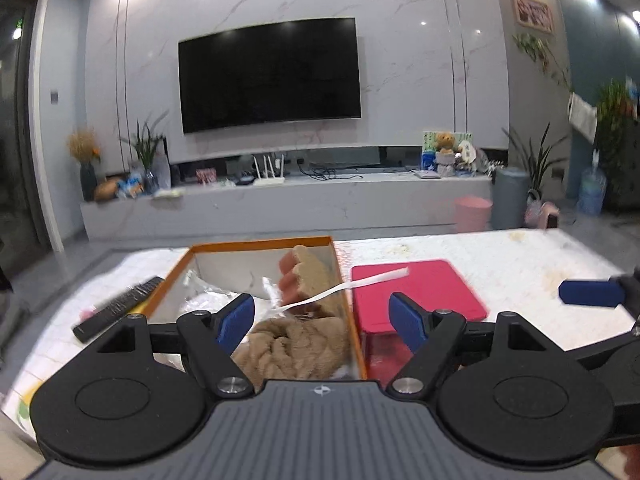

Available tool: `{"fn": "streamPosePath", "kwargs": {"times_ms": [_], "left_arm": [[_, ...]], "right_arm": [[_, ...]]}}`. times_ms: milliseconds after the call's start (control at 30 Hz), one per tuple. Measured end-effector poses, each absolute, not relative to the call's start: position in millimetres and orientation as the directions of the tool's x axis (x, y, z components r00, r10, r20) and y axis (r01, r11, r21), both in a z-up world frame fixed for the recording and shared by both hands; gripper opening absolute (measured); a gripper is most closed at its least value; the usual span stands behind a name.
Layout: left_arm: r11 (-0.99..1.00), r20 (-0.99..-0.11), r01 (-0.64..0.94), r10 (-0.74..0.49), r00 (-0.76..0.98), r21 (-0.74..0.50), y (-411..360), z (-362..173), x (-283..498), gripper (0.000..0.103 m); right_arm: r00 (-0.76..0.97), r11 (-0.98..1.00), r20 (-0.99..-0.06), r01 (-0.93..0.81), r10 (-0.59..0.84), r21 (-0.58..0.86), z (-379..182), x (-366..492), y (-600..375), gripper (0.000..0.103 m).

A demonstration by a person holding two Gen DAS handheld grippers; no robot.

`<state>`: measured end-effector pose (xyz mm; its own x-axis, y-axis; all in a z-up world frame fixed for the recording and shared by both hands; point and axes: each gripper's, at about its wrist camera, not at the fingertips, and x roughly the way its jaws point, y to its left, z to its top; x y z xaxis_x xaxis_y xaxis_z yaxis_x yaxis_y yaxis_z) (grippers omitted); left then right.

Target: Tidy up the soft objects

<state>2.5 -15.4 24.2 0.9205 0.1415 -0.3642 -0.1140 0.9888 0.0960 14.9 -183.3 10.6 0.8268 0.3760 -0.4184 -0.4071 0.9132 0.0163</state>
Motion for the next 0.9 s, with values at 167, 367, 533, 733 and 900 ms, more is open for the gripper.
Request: {"fn": "streamPosePath", "kwargs": {"times_ms": [167,367,533,733,900], "left_arm": [[0.987,-0.396,-0.136,0.160,0.904,0.090,-17.5,10.0,4.1,0.090],[0.982,-0.399,-0.155,0.184,0.898,0.105,-18.3,5.4,2.7,0.090],[0.982,-0.408,-0.163,0.186,0.894,0.091,-13.8,5.7,4.0,0.090],[0.983,-0.418,-0.167,0.184,0.890,0.076,-12.7,6.9,2.5,0.090],[0.985,-0.424,-0.164,0.175,0.889,0.061,-12.0,7.4,2.9,0.090]], "right_arm": [[0.816,0.913,-0.439,-0.408,0.377,0.026,-7.9,21.5,-183.0,0.100],[0.815,0.916,-0.450,-0.400,0.364,0.016,-20.0,25.7,-180.2,0.100],[0.826,0.920,-0.451,-0.391,0.339,-0.024,-18.9,24.9,-173.2,0.100],[0.812,0.914,-0.462,-0.405,0.357,-0.004,-19.3,25.8,-173.0,0.100],[0.808,0.914,-0.466,-0.406,0.362,0.005,-17.3,23.7,-173.9,0.100]]}}
